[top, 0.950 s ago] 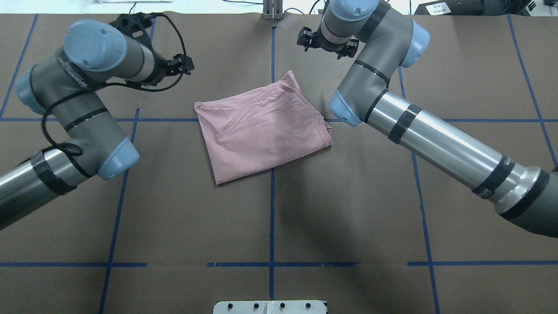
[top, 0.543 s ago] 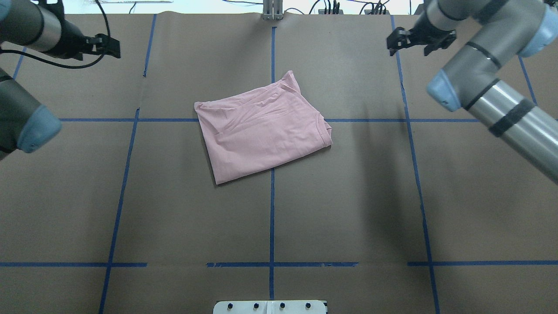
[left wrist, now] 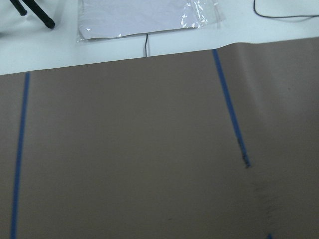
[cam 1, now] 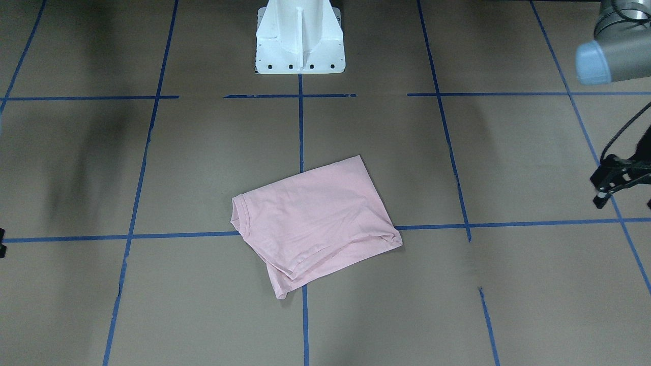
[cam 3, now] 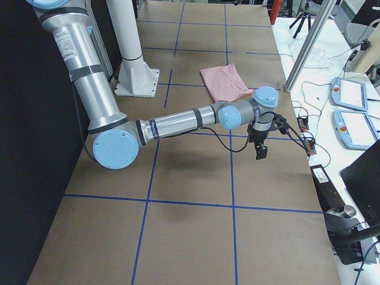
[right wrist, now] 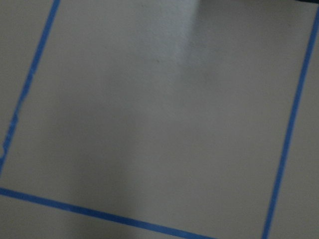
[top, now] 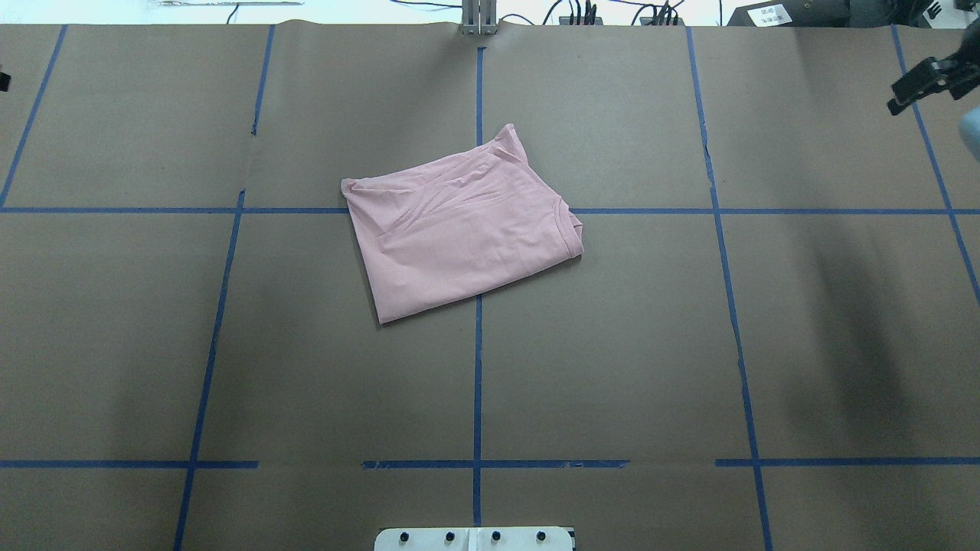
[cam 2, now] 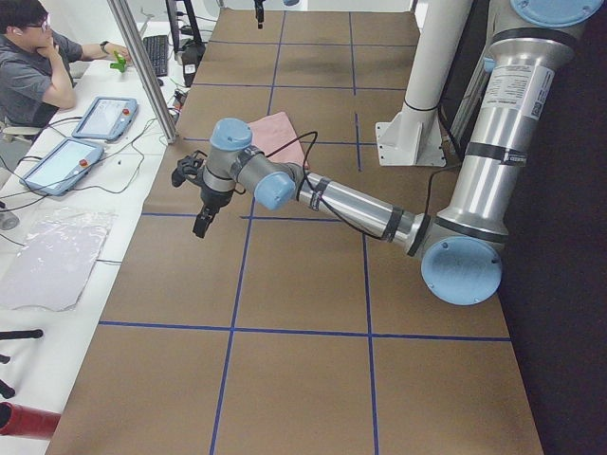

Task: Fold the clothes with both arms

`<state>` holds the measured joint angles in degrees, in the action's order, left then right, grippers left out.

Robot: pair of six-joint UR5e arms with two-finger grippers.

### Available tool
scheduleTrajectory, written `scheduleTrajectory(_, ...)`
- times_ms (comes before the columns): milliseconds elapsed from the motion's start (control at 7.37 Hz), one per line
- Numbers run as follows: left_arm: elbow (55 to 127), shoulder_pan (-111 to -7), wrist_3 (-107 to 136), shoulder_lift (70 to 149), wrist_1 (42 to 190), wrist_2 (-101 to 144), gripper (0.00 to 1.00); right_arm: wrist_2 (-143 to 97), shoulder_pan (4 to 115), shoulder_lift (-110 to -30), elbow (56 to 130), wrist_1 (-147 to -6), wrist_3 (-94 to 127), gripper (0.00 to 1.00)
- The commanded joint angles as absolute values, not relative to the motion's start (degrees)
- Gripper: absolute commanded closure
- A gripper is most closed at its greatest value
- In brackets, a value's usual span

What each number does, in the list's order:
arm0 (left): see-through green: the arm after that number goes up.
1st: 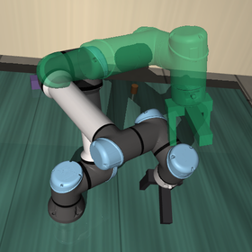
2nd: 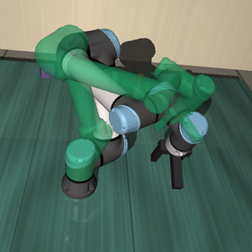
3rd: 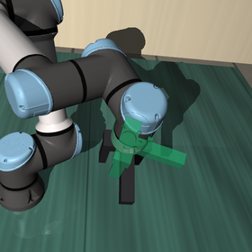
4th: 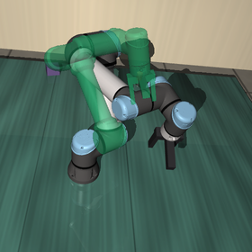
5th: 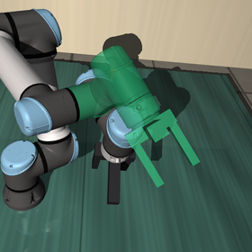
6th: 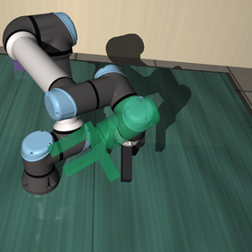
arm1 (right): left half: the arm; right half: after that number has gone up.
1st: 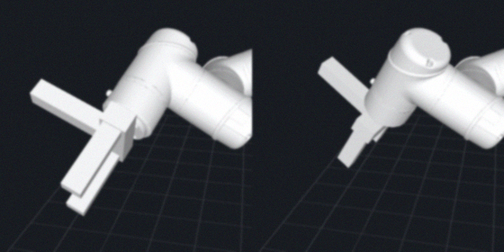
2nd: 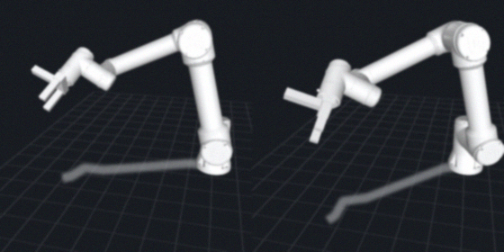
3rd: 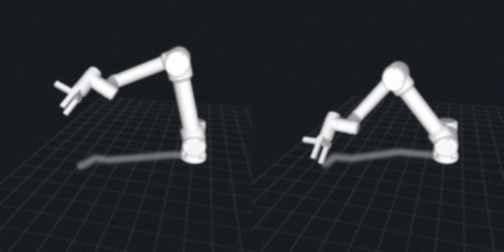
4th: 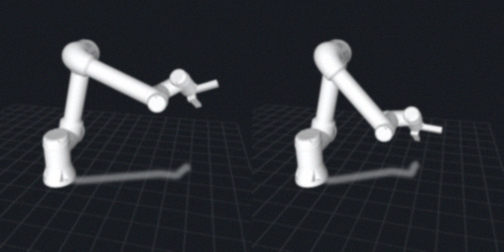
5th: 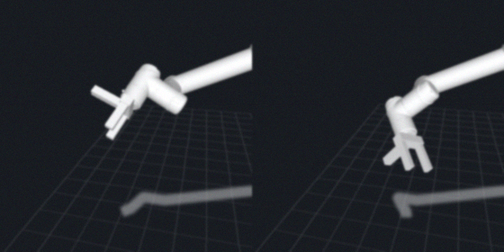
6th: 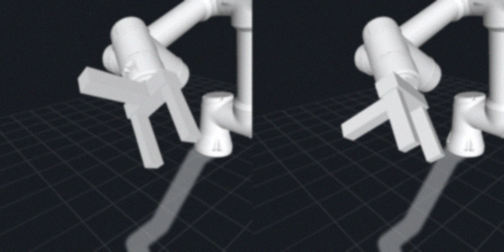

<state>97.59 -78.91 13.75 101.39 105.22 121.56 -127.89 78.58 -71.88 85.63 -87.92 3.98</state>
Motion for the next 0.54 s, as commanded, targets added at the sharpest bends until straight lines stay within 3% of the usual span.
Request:
scheduleTrajectory(0,97.5,-86.1,-3.5,97.8,99.9,124.5,0.00,-131.1,86.1,-78.5,86.4,-93.2,-9.8,0.00)
scheduleTrajectory(407,99.8,-92.4,-7.3,91.5,105.7,130.4,0.00,-131.2,88.8,-83.5,91.5,-92.8,-8.4,0.00)
